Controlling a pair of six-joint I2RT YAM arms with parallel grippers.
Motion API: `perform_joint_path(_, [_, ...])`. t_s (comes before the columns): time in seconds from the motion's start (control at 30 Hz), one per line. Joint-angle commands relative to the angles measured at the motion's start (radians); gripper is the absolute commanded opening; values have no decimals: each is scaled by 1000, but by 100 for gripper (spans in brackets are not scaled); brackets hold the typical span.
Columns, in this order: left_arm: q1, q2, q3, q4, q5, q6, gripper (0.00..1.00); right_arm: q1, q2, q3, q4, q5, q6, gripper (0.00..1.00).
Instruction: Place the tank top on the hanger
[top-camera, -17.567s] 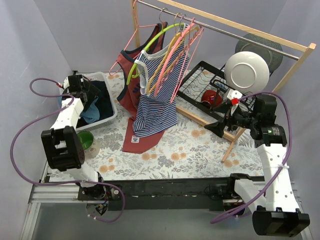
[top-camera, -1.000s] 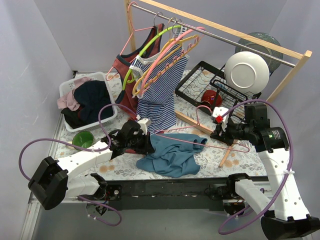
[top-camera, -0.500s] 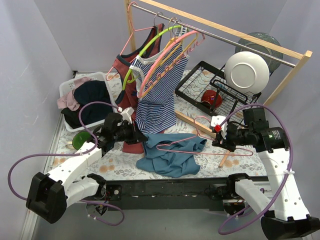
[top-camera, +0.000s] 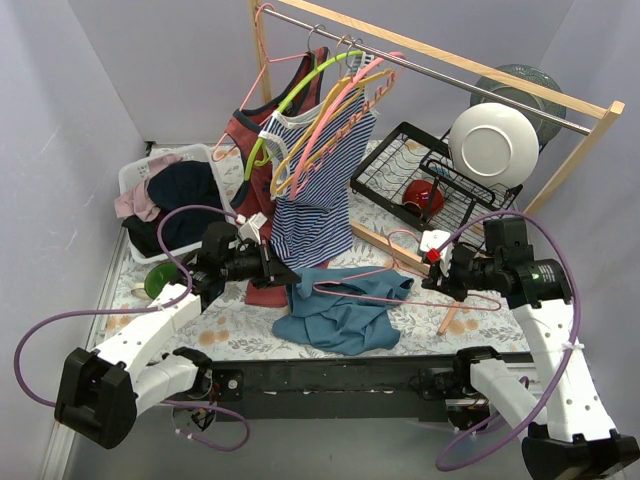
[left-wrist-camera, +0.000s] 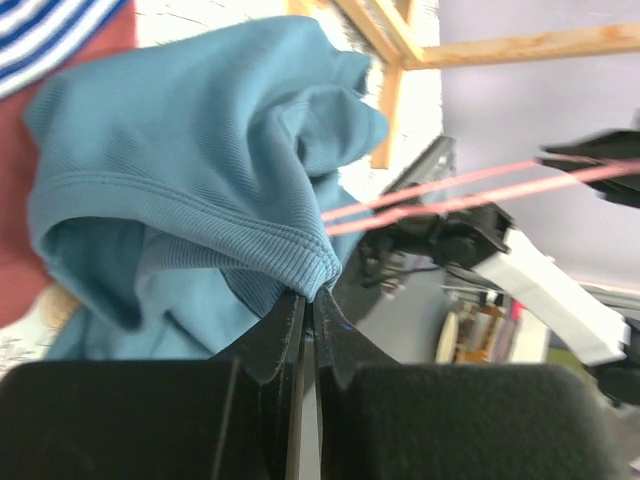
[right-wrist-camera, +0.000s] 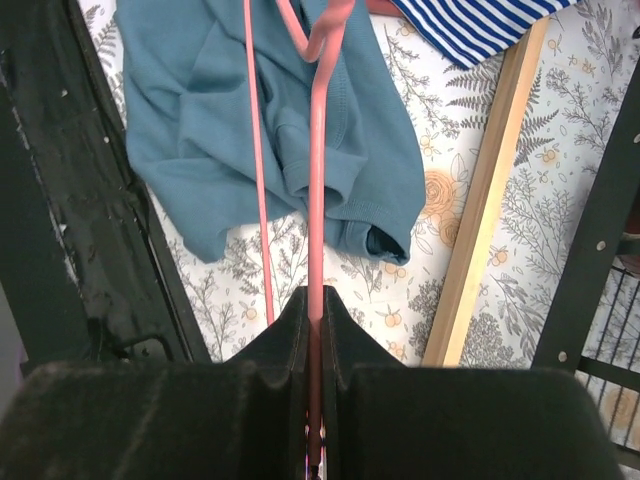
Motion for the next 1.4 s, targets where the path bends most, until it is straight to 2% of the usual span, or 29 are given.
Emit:
perform_joint_path(0.0, [16, -45, 16, 63, 107, -78, 0, -2, 10, -61, 155, -40, 60, 1])
perform_joint_path(0.2, [48, -81, 9, 76, 95, -143, 0, -3, 16, -100, 175, -70, 44, 1])
perform_joint_path(0.53, [74, -58, 7, 57, 128, -145, 0, -2, -43, -101, 308, 46, 95, 1])
perform_joint_path(0.67, [74, -56, 1, 67, 144, -158, 0, -3, -39, -101, 331, 20, 107, 1])
perform_joint_path(0.87, [89, -67, 19, 13, 89, -131, 0, -2, -31, -75, 258, -35, 48, 1])
perform_joint_path(1.1, [120, -68, 29, -15, 64, -118, 0, -2, -50, -54, 215, 57, -3, 1])
perform_joint_path(1.37, [120, -51, 33, 7, 131, -155, 0, -3, 27, -77, 264, -86, 9, 1])
